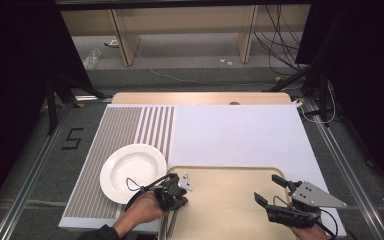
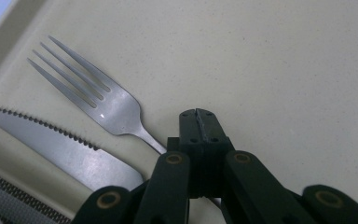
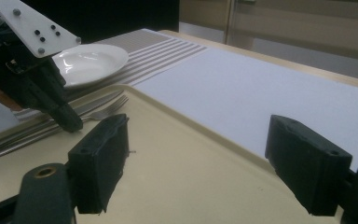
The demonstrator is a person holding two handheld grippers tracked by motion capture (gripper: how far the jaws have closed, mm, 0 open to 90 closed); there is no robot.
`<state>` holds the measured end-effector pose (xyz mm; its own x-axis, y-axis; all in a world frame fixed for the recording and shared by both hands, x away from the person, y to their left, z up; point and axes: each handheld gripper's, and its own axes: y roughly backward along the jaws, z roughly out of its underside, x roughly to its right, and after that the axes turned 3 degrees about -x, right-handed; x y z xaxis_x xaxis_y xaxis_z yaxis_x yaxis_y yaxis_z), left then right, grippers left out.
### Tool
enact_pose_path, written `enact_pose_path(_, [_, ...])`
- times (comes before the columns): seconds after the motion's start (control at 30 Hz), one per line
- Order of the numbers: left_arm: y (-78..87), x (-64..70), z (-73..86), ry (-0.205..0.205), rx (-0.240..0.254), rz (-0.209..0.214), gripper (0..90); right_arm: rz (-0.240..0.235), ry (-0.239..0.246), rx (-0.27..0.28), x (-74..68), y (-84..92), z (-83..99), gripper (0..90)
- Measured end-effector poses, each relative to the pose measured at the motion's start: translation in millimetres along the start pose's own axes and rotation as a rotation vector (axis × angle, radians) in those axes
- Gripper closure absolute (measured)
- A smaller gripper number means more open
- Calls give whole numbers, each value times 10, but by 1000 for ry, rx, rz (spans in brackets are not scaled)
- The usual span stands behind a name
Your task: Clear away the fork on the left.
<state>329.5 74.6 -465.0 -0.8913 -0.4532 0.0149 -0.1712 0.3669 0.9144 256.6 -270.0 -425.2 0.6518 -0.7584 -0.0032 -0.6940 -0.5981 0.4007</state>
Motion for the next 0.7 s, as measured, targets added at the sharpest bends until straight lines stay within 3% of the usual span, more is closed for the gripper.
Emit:
enact_pose_path(0.53, [20,-28,26,18,-7,-15,877,-1,-2,1,-7,-4,-1,223])
enact_pose_path(0.7, [89,-43,17,46,60,-13,759,-1,-1,3,-4,-4,0,223])
